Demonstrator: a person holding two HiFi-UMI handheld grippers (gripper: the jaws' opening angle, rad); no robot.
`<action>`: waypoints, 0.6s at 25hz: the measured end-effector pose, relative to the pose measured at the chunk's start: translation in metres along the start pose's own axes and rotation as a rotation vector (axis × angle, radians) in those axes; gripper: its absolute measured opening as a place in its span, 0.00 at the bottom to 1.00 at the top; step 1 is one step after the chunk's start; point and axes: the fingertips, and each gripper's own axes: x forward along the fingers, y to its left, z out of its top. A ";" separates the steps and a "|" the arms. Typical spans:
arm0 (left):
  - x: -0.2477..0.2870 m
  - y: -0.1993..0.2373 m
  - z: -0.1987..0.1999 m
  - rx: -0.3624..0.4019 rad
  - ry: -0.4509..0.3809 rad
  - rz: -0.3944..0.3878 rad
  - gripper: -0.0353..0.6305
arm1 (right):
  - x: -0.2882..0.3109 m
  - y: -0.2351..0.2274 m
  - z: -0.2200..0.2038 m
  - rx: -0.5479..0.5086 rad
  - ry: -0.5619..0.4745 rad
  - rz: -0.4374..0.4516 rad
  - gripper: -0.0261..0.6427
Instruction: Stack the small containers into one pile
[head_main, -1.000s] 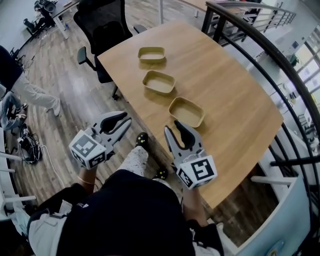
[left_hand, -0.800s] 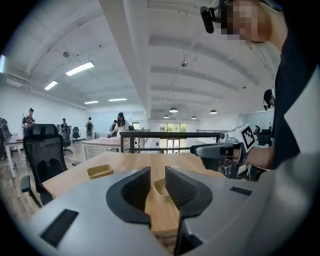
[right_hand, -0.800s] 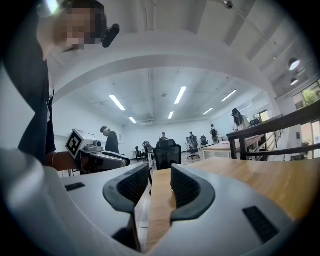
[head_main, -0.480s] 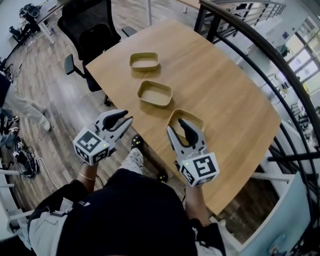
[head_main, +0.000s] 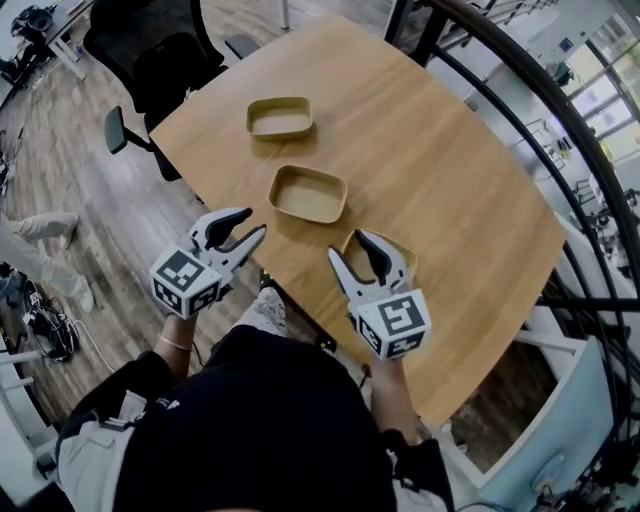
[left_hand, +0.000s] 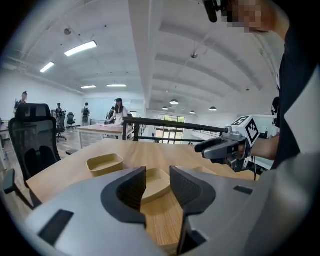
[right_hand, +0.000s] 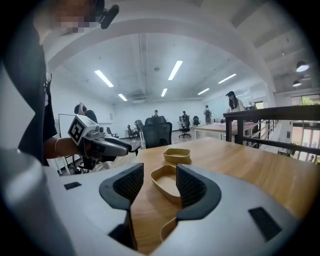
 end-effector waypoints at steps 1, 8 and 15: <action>0.006 0.006 -0.002 -0.002 0.000 0.000 0.26 | 0.007 -0.003 -0.004 0.005 0.023 0.005 0.33; 0.040 0.037 -0.027 -0.014 0.066 -0.031 0.27 | 0.047 -0.023 -0.027 0.025 0.144 0.000 0.36; 0.061 0.057 -0.052 -0.056 0.160 -0.075 0.35 | 0.073 -0.037 -0.040 0.043 0.252 -0.005 0.39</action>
